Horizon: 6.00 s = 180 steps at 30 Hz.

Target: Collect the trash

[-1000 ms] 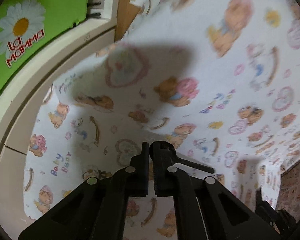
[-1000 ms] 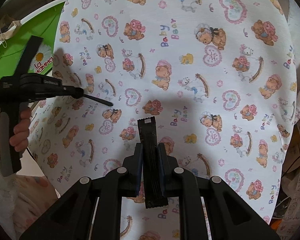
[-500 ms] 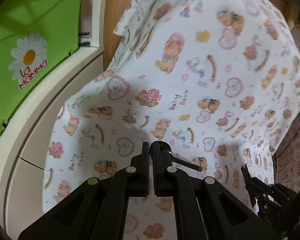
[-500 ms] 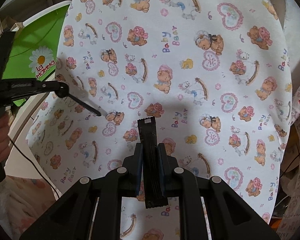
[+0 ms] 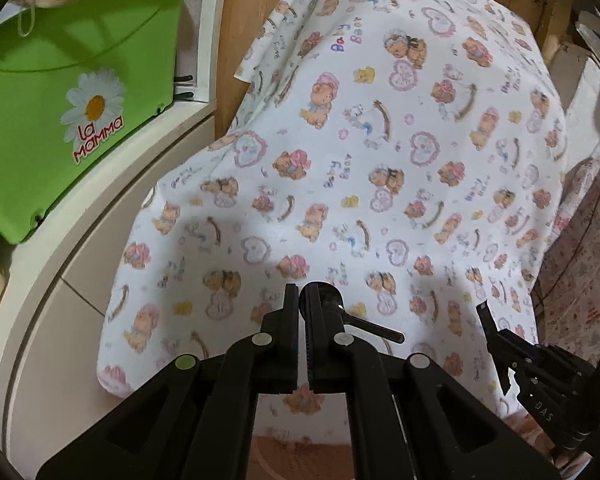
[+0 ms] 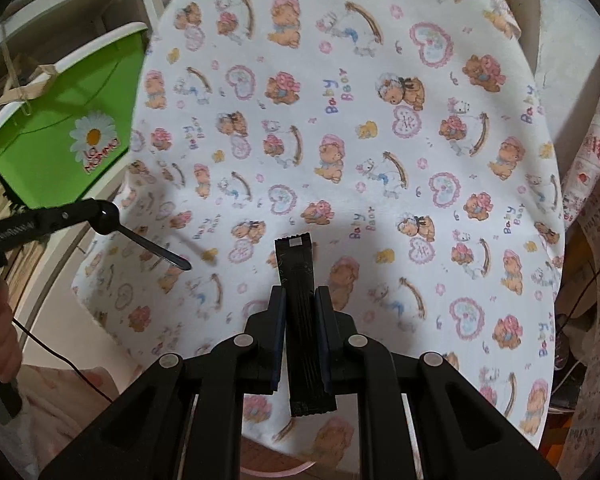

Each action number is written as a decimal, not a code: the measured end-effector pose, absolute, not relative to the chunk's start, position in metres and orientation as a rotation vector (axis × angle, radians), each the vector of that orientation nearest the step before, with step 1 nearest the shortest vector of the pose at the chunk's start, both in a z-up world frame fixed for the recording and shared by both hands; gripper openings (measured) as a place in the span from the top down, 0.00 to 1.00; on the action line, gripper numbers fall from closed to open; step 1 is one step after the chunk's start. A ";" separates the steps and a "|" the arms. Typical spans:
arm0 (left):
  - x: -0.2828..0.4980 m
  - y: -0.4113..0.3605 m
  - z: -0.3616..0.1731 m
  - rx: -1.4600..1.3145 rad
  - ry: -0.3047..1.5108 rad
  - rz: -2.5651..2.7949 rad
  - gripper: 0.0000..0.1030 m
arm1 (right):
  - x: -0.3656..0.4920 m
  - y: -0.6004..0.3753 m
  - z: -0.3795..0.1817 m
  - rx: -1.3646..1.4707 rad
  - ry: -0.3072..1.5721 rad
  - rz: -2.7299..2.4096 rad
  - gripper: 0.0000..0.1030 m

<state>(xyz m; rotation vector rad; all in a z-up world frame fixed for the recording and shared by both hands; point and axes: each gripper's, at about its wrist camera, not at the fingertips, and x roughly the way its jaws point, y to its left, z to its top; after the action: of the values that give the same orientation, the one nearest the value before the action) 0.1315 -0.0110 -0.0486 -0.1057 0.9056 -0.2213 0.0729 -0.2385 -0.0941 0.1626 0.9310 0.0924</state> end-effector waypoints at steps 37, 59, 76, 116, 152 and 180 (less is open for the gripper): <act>0.022 -0.030 -0.102 0.010 1.050 -0.296 0.98 | -0.023 -0.177 -0.118 0.211 1.042 0.299 0.85; 0.035 -0.035 -0.214 0.042 1.295 -0.195 0.97 | -0.004 -0.167 -0.228 0.139 1.257 0.219 0.85; 0.035 -0.034 -0.231 0.114 1.240 -0.137 0.72 | 0.003 -0.165 -0.255 0.125 1.243 0.171 0.79; 0.004 0.008 -0.041 0.048 0.702 -0.098 0.01 | -0.036 -0.218 -0.067 0.144 0.720 -0.030 0.00; 0.002 -0.008 -0.037 0.066 0.689 -0.143 0.01 | -0.038 -0.223 -0.052 0.106 0.653 -0.059 0.00; 0.001 -0.008 -0.035 0.067 0.675 -0.145 0.01 | -0.029 -0.233 -0.064 0.118 0.705 -0.057 0.00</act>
<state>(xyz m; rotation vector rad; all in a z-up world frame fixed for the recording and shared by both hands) 0.0012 -0.0080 -0.0346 0.0673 0.6748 -0.1451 -0.0286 -0.2331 -0.0644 0.1176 0.7050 -0.0574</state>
